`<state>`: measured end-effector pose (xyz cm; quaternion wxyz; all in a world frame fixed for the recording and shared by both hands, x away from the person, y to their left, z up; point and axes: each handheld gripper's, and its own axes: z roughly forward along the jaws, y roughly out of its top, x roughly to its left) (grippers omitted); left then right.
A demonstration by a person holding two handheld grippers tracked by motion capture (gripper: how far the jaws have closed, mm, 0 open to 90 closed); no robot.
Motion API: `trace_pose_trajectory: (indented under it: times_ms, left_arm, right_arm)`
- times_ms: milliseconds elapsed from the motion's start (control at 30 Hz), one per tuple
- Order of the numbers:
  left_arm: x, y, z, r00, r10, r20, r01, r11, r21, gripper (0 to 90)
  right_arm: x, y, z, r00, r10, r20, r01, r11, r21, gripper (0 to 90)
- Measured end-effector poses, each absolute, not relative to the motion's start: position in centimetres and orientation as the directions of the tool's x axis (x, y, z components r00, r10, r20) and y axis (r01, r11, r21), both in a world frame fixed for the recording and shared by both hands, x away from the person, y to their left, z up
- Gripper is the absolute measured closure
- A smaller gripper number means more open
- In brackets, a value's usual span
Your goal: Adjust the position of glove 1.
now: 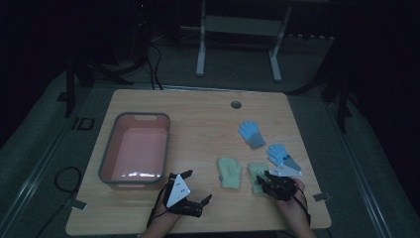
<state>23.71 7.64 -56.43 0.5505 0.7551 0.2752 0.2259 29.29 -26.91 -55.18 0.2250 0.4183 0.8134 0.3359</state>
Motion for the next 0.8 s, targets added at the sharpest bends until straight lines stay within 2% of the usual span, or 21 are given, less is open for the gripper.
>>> trace_pose_trajectory:
  times_ms: [33, 133, 233, 433, 733, 800]
  left_arm:
    - [23.7, 7.6, -56.4, 0.747, 0.664, 0.038, 0.167, -0.243, 0.956, 0.2]
    - [23.7, 7.6, -56.4, 0.747, 0.663, 0.039, 0.166, -0.243, 0.956, 0.2]
    - [23.7, 7.6, -56.4, 0.747, 0.663, 0.045, 0.164, -0.249, 0.954, 0.2]
    - [23.8, 7.7, -56.4, 0.746, 0.665, 0.031, 0.174, -0.240, 0.955, 0.2]
    - [23.7, 7.5, -56.4, 0.747, 0.663, 0.053, 0.163, -0.260, 0.952, 0.2]
    - [23.7, 7.5, -56.4, 0.746, 0.664, 0.051, 0.163, -0.257, 0.953, 0.2]
  right_arm:
    - [29.2, -26.9, -55.3, -0.549, 0.832, -0.078, 0.531, 0.419, 0.737, 70.5]
    - [29.0, -26.2, -55.2, -0.539, 0.836, -0.108, 0.530, 0.435, 0.727, 77.9]
    - [28.9, -25.9, -55.2, -0.527, 0.841, -0.124, 0.528, 0.437, 0.728, 78.8]
    - [28.8, -26.0, -54.7, -0.499, 0.863, -0.084, 0.549, 0.389, 0.740, 83.7]
    - [28.6, -25.8, -50.0, -0.450, 0.889, -0.088, 0.510, 0.336, 0.791, 84.3]
    - [28.4, -25.0, -48.0, -0.444, 0.891, -0.094, 0.484, 0.326, 0.812, 84.3]
